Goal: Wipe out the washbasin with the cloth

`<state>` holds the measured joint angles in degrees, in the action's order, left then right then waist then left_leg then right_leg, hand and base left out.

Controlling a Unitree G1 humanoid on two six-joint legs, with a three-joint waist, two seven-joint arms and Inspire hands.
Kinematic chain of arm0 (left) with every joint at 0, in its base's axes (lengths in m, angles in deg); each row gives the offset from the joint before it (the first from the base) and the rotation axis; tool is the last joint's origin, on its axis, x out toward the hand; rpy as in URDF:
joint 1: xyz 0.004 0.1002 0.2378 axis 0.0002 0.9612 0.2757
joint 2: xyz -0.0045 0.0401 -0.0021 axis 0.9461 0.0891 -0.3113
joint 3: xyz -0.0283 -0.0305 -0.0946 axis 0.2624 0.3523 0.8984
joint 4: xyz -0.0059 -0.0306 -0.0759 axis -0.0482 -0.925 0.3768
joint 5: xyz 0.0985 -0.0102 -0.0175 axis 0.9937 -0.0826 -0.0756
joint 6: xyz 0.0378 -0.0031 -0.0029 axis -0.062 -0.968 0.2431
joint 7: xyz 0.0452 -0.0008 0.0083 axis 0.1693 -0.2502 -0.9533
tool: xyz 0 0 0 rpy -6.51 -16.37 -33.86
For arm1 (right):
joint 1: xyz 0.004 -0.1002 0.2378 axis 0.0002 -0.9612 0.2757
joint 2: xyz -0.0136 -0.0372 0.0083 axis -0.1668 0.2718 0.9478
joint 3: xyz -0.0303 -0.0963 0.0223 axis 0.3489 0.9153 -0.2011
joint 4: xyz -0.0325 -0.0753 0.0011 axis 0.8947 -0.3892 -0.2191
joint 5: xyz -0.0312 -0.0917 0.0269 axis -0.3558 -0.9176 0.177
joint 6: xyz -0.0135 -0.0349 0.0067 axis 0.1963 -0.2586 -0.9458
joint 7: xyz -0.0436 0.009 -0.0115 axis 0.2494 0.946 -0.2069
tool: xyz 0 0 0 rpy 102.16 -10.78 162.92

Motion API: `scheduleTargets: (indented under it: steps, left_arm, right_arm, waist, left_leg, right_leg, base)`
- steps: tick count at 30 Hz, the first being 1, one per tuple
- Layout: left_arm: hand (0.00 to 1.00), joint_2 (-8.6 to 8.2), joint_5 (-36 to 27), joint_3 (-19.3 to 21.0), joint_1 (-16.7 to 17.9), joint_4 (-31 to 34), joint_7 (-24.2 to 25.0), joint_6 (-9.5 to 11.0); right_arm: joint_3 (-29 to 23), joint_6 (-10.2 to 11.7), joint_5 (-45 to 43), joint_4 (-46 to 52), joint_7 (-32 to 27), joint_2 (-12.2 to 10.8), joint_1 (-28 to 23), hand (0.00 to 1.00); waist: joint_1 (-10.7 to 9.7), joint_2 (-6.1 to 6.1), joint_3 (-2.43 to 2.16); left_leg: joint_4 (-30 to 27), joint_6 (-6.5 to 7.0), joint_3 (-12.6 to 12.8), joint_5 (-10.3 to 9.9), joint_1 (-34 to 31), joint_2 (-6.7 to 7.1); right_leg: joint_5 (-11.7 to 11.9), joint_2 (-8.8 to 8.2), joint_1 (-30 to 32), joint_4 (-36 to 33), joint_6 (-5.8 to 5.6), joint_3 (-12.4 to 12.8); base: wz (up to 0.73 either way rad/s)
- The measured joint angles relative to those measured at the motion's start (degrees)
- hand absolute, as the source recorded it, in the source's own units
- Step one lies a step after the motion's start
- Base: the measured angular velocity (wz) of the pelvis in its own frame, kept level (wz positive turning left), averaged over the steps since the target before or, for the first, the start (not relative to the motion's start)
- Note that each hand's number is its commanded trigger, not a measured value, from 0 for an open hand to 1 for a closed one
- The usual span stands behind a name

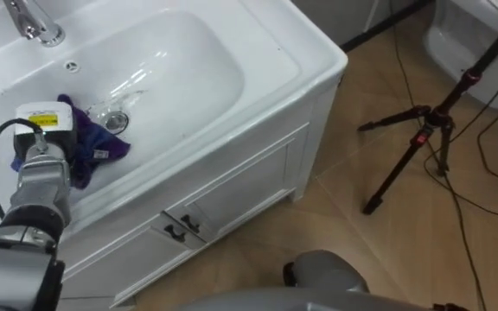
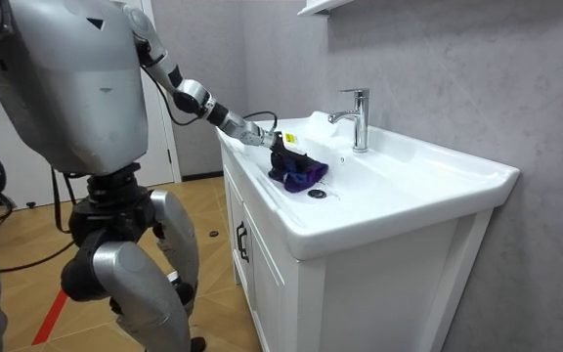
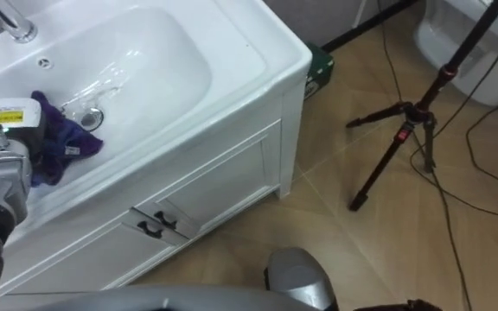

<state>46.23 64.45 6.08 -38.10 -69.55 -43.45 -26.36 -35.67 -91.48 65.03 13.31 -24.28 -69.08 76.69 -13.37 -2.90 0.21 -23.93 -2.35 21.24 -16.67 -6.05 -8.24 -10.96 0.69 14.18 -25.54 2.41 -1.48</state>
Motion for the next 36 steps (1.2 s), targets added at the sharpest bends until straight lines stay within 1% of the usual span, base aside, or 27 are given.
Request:
scheduleTargets:
  steps: [1, 3, 4, 6, 8, 11, 13, 16, 19, 21, 23, 25, 26, 28, 32, 33, 36]
  left_arm:
    - [1.0, 0.03, 0.37, 0.0, 0.05, 0.0, 0.01, -0.17]
    - [1.0, 0.14, 2.09, 0.0, 0.4, 0.62, 0.29, -0.35]
    - [1.0, 0.33, 2.22, 0.0, 0.8, 1.01, 0.29, -0.41]
    - [1.0, 1.3, 2.59, 0.0, 2.56, 2.87, 0.41, -0.63]
    - [1.0, 1.35, 2.57, 0.03, 4.0, 3.4, 0.45, -1.39]
    - [1.0, 1.43, 2.7, 0.05, 5.29, 3.41, 0.71, -2.01]
    - [1.0, 1.54, 2.69, 0.16, 5.66, 3.4, 1.72, -2.1]
    - [1.0, 1.57, 2.54, 0.72, 6.39, 3.77, 3.02, -2.12]
    - [1.0, 1.54, 1.68, 1.68, 6.55, 4.52, 4.55, -2.11]
    - [1.0, 1.52, 0.34, 1.74, 6.83, 5.41, 5.78, -2.11]
    - [1.0, 1.5, -0.4, 1.75, 6.87, 6.31, 6.86, -2.11]
    - [1.0, 1.49, -1.87, 1.93, 7.04, 6.37, 7.22, -2.11]
    - [1.0, 1.43, -2.39, 2.53, 7.04, 6.37, 7.88, -2.11]
    - [1.0, 1.36, -3.1, 3.64, 7.13, 6.38, 8.58, -2.1]
    - [1.0, 1.36, -3.15, 5.46, 7.25, 6.42, 9.35, -2.1]
    - [1.0, 1.36, -3.16, 5.78, 7.25, 6.49, 9.39, -2.1]
    - [1.0, 1.37, -3.15, 5.95, 7.32, 6.84, 9.39, -2.1]
  right_arm:
    - [0.0, 0.05, 0.02, 0.01, 0.04, 0.03, 0.08, 0.0]
    - [0.0, 0.53, 0.09, -0.37, 0.4, 0.07, 0.08, 0.0]
    - [0.0, 0.57, 0.09, -0.3, 0.45, 0.07, 0.1, 0.0]
    - [-0.02, 0.58, 0.1, -0.26, 0.52, 0.14, -0.07, 0.0]
    - [-0.09, 0.41, 0.02, -0.25, 0.57, 0.36, -0.26, 0.0]
    - [-0.04, -0.27, -1.63, -0.16, 1.33, 1.02, -0.64, 0.0]
    - [-0.06, -0.43, -2.11, -0.03, 1.96, 1.61, -1.07, 0.0]
    - [-0.1, -0.82, -2.28, 1.5, 2.33, 2.06, -1.91, 0.0]
    - [-0.09, -0.63, -2.42, 2.39, 2.35, 2.05, -1.83, 0.0]
    - [-0.03, -0.62, -2.53, 2.44, 2.34, 2.09, -1.78, 0.0]
    - [-0.02, -0.64, -2.54, 2.39, 2.34, 2.09, -1.93, 0.0]
    - [0.01, -0.7, -2.56, 2.41, 2.34, 2.11, -1.9, 0.0]
    - [-0.03, -0.69, -2.62, 2.43, 2.34, 2.11, -1.89, 0.0]
    - [-0.03, -0.72, -3.08, 2.44, 2.36, 2.11, -1.88, 0.0]
    - [-0.04, -0.81, -4.89, 2.45, 2.35, 2.11, -2.01, 0.0]
    - [-0.05, -0.85, -5.16, 2.45, 2.31, 2.12, -2.1, 0.0]
    - [-0.05, -1.31, -6.09, 2.44, 2.28, 2.11, -2.24, 0.0]
  waist:
    - [0.22, 0.0, 0.06]
    - [1.35, -0.08, 0.04]
    - [1.39, -0.14, 0.03]
    - [1.3, -0.08, 0.05]
    - [1.35, -0.09, 0.04]
    - [1.37, 0.15, 0.04]
    - [1.54, 0.22, -0.01]
    - [2.23, 0.34, -0.13]
    - [2.79, 0.46, -0.21]
    - [3.43, 0.43, -0.66]
    - [4.3, 0.41, -0.76]
    - [4.55, 0.43, -0.88]
    - [4.55, 0.42, -0.93]
    - [4.56, 0.53, -0.96]
    - [4.59, 0.71, -1.01]
    - [4.58, 0.73, -1.0]
    - [4.69, 0.73, -0.99]
  left_leg:
    - [0.08, 0.0, -0.07, 0.0, 0.1, 0.05]
    - [0.27, 0.0, -0.13, 0.0, 0.18, 0.08]
    - [0.28, 0.0, -0.13, 0.0, 0.17, 0.07]
    - [0.2, -0.02, -0.11, 0.0, 0.36, 0.12]
    - [0.22, -0.13, -0.11, 0.07, 0.99, 0.16]
    - [0.41, -0.19, 0.03, 0.1, 2.83, 0.13]
    - [0.4, -0.2, 0.1, 0.1, 3.7, 0.04]
    - [0.51, -0.24, -0.09, 0.12, 4.82, -0.12]
    - [0.52, -0.26, -1.25, 0.13, 5.52, -0.11]
    - [0.51, -0.33, -1.81, 0.17, 5.84, -0.12]
    - [0.54, -0.41, -2.54, 0.22, 6.14, -0.12]
    - [0.59, -0.41, -2.67, 0.22, 6.59, -0.13]
    - [0.55, -0.44, -2.69, 0.23, 6.86, -0.13]
    - [0.65, -0.46, -2.68, 0.24, 7.3, -0.1]
    - [0.34, -0.57, -2.66, 0.27, 7.33, -0.23]
    - [0.25, -0.62, -2.66, 0.3, 7.16, -0.29]
    - [0.24, -1.04, -2.66, 0.54, 6.83, -0.35]
  right_leg:
    - [-0.09, -0.07, -0.12, 0.0, -0.01, -0.11]
    - [-0.29, -0.18, -0.28, 0.19, -0.07, -0.23]
    - [-0.32, -0.26, -0.29, 0.23, -0.06, -0.25]
    - [-0.87, -0.48, -0.28, -0.3, 0.0, -0.29]
    - [-1.12, -0.48, -0.75, -0.28, 0.13, -0.34]
    - [-1.94, -0.36, -2.01, -0.47, 0.37, -0.26]
    - [-2.41, -0.12, -2.51, -0.48, 0.51, -0.21]
    - [-2.83, 0.34, -4.18, -0.29, 0.79, -0.09]
    - [-3.2, 0.42, -5.08, -0.24, 1.05, -0.33]
    - [-3.53, 0.35, -5.69, -0.27, 1.24, -0.56]
    - [-3.65, 0.33, -6.08, -0.23, 1.36, -0.63]
    - [-4.06, -0.17, -6.7, -0.22, 1.49, -2.11]
    - [-4.44, -0.65, -7.1, -0.3, 1.52, -3.31]
    - [-4.95, -0.79, -7.41, -0.67, 1.6, -3.49]
    - [-5.82, -1.33, -7.45, -1.39, 2.01, -5.37]
    - [-6.0, -1.5, -7.35, -1.49, 2.14, -5.94]
    - [-6.36, -1.65, -7.14, -1.67, 2.29, -6.5]
  base:
    - [0.09]
    - [0.04]
    - [0.0]
    - [0.0]
    - [0.0]
    - [-0.03]
    - [-0.04]
    - [-0.05]
    - [0.04]
    - [0.06]
    - [0.0]
    - [0.02]
    - [0.07]
    - [0.05]
    - [0.0]
    - [0.04]
    - [0.07]
